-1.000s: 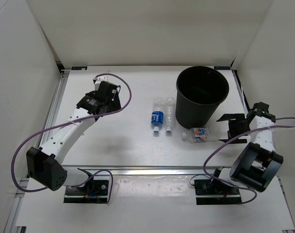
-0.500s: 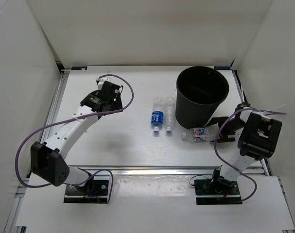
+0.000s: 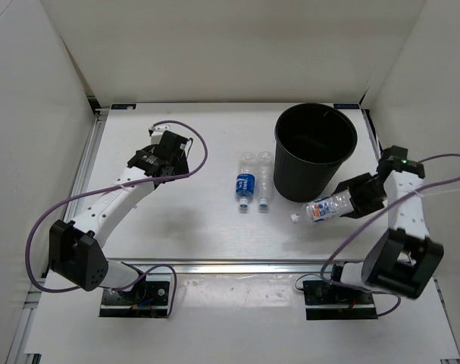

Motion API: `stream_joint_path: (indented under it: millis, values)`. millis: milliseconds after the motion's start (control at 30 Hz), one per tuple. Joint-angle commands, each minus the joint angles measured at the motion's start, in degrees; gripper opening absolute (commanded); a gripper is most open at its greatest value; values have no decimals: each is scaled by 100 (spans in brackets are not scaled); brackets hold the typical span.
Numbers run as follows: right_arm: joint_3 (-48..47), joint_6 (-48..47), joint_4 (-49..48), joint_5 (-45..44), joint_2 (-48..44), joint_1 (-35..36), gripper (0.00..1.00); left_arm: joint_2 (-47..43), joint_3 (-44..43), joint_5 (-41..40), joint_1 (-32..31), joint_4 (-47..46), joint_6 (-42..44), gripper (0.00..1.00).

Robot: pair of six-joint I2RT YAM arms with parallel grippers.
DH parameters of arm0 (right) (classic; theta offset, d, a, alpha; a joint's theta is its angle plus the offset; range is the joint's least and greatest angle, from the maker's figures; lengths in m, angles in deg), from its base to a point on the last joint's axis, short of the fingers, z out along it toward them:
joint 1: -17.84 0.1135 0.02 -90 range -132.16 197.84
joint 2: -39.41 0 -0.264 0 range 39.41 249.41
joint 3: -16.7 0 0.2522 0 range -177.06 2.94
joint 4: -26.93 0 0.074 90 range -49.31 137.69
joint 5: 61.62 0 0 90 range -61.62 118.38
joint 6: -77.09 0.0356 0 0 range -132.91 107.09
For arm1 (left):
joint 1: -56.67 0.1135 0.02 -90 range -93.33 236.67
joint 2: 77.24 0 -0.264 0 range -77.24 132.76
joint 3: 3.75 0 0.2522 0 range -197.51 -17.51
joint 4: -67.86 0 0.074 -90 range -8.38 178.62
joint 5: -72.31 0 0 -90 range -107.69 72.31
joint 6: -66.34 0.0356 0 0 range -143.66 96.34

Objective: Put the plastic bottles in the bin

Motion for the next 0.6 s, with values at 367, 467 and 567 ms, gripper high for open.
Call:
stream_joint_path:
  millis: [367, 467, 567]
  values:
    - [-5783, -335, 782, 311, 402, 595, 28, -176, 125, 381, -5, -516, -136, 100]
    - [-5300, -660, -318, -814, 622, 1062, 44, -107, 54, 784, -5, -648, -56, 100]
    - [-4869, -863, -767, -1300, 894, 1467, 73, 96, -261, 1198, -5, -797, -56, 100]
